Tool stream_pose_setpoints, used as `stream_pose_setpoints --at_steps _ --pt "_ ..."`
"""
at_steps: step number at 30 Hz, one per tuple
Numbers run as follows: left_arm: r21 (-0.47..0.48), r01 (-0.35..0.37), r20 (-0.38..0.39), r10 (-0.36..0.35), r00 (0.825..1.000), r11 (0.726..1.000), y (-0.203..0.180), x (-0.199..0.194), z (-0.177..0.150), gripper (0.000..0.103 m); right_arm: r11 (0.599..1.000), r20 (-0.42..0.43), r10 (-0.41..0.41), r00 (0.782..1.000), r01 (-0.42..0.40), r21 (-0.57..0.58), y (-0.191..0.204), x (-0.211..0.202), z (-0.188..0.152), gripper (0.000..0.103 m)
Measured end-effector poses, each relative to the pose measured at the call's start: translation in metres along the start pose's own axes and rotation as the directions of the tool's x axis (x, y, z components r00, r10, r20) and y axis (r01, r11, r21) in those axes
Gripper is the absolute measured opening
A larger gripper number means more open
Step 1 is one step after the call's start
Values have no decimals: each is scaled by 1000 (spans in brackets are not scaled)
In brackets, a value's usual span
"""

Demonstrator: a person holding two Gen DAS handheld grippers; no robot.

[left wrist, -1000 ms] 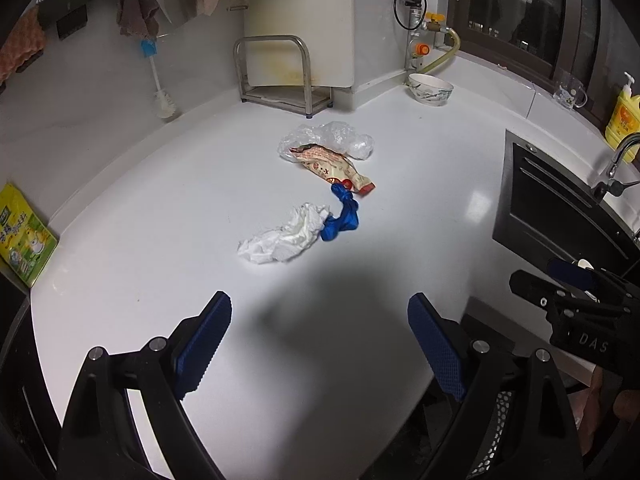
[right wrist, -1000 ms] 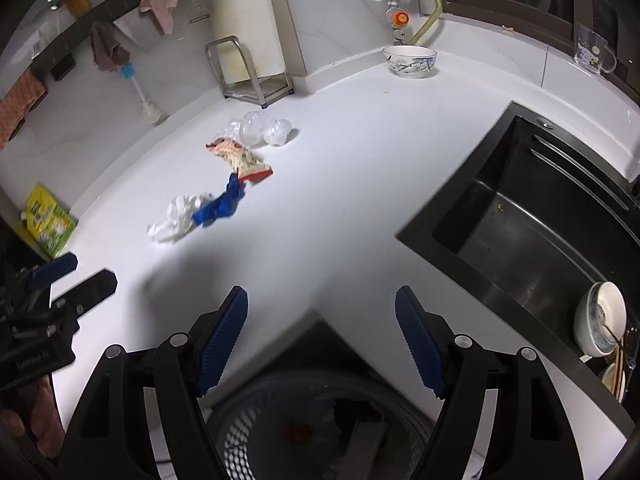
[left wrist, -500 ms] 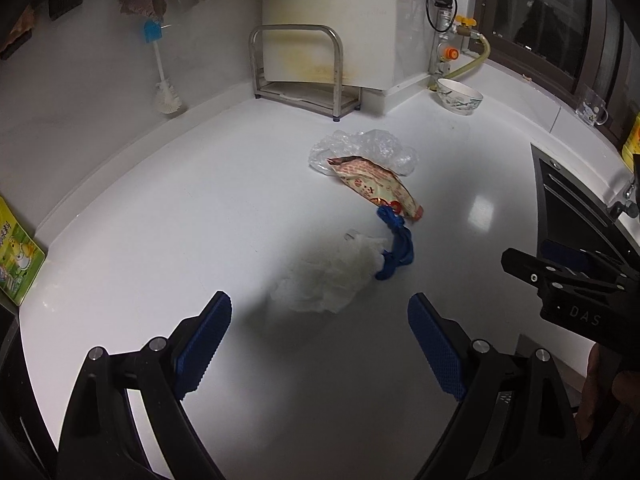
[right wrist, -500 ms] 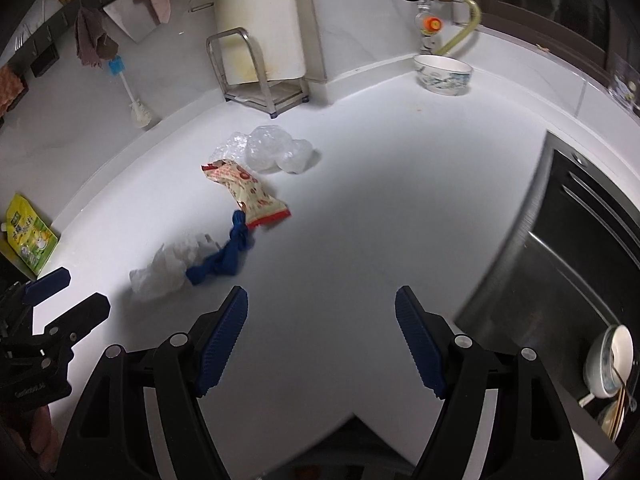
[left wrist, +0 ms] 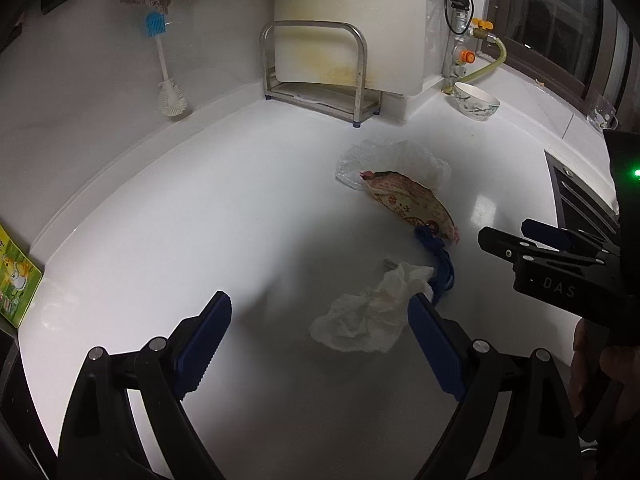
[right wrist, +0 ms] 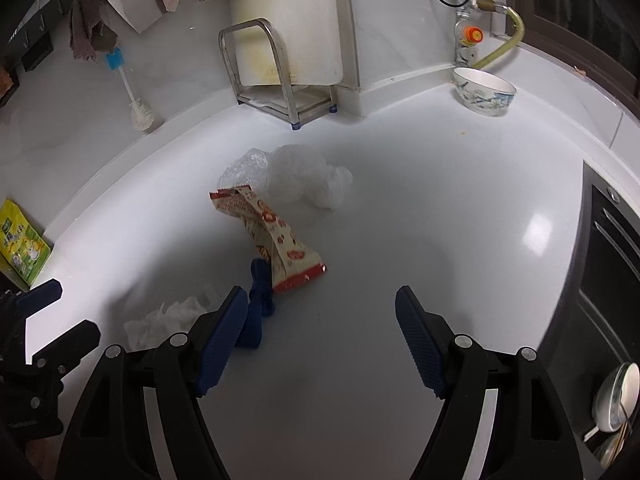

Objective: Collect trash
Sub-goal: 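Grasp the red-and-white snack wrapper with the right tool while the left tool approaches the white tissue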

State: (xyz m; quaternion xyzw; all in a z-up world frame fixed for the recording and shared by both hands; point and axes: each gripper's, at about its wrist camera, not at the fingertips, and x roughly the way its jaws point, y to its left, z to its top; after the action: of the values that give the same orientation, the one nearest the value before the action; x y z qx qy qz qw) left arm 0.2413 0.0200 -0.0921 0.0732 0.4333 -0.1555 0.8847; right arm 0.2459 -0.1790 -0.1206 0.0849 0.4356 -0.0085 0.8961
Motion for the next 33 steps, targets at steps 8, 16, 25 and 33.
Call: stream_pose_setpoints --at_steps 8,16,25,33 --pt "-24 15 -16 -16 1000 1000 13 14 3 88 999 -24 13 1000 -14 -39 8 28 20 73" --pt "-35 13 -23 -14 1000 999 19 18 1 88 991 -49 35 998 -41 -124 24 59 42 73" --pt "-51 18 -34 -19 999 999 20 22 -1 88 986 -67 39 997 -50 -156 35 82 50 72" --pt "-47 31 -35 -33 999 998 16 23 -1 88 983 -94 61 994 -76 -170 38 89 48 38"
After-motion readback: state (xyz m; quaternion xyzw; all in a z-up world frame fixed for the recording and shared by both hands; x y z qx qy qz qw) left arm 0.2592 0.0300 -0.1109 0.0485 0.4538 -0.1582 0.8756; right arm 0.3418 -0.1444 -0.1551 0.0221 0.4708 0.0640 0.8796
